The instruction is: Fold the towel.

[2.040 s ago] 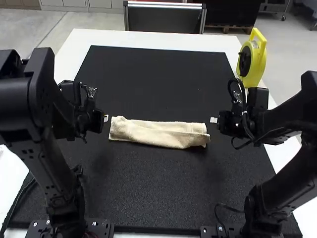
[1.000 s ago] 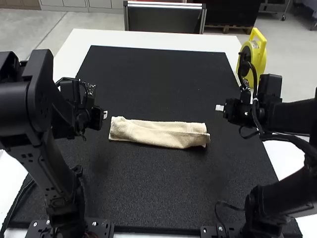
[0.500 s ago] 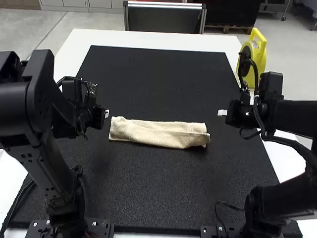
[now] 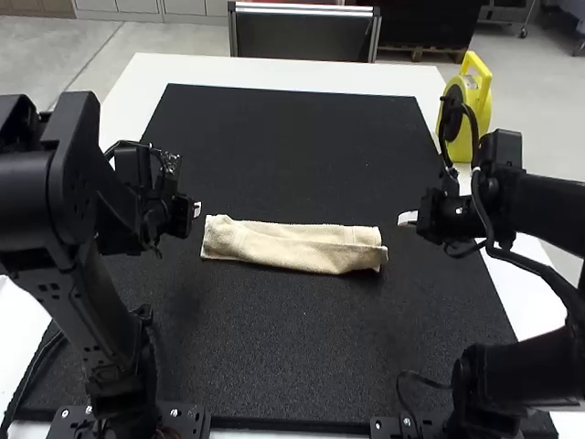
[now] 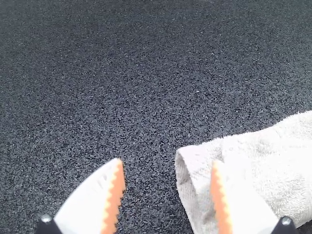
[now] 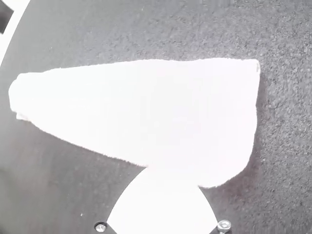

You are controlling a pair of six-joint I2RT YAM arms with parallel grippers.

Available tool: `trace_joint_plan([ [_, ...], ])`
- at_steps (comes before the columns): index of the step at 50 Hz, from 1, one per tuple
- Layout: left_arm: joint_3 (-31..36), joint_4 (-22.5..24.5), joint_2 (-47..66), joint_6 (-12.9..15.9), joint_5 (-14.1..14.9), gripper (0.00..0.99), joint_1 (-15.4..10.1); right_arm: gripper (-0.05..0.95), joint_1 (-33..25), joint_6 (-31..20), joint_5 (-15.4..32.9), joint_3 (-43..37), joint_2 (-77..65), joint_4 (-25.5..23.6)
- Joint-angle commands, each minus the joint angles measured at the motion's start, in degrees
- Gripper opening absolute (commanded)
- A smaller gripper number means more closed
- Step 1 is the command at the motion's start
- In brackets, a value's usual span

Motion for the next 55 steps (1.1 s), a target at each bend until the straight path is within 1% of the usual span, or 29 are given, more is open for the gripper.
trace_joint_plan([
  [1,1.09,0.31,-0.77,-0.31,-0.60,0.438,-0.36,-0.02,0.12,-3.53,-1.78,2.32,-1.54,-3.62],
  [5,1.18,0.31,-0.59,-0.49,-0.60,0.438,-0.36,-0.02,0.12,-5.99,-1.78,2.76,-1.54,-7.40],
  [10,1.18,0.31,-0.59,-0.58,-0.60,0.438,-0.36,-0.02,0.12,-7.57,-1.78,2.76,-1.54,-10.39],
  [16,1.18,0.40,-0.59,-0.58,-0.60,0.436,-0.27,-0.02,0.91,-8.27,-1.52,2.41,-1.45,-11.62],
  [21,1.27,0.40,-0.51,-0.58,-0.60,0.436,-0.27,-0.02,3.37,-8.45,-0.20,2.14,-0.84,-11.71],
  [28,1.53,0.40,-0.51,-0.58,-0.60,0.436,-0.27,-0.02,8.82,-8.45,1.56,1.44,1.19,-11.18],
  [33,1.79,0.40,-0.51,-0.58,-0.60,0.438,-0.27,-0.02,11.28,-7.31,2.17,1.18,1.98,-10.30],
  [49,2.14,0.31,-0.51,-0.66,-0.51,0.438,-0.27,-0.02,11.63,-6.96,4.63,-0.41,2.77,-10.12],
  [55,2.14,0.31,-0.51,-0.75,-0.51,0.438,-0.36,-0.02,11.63,-6.96,5.69,-1.37,3.91,-9.16],
])
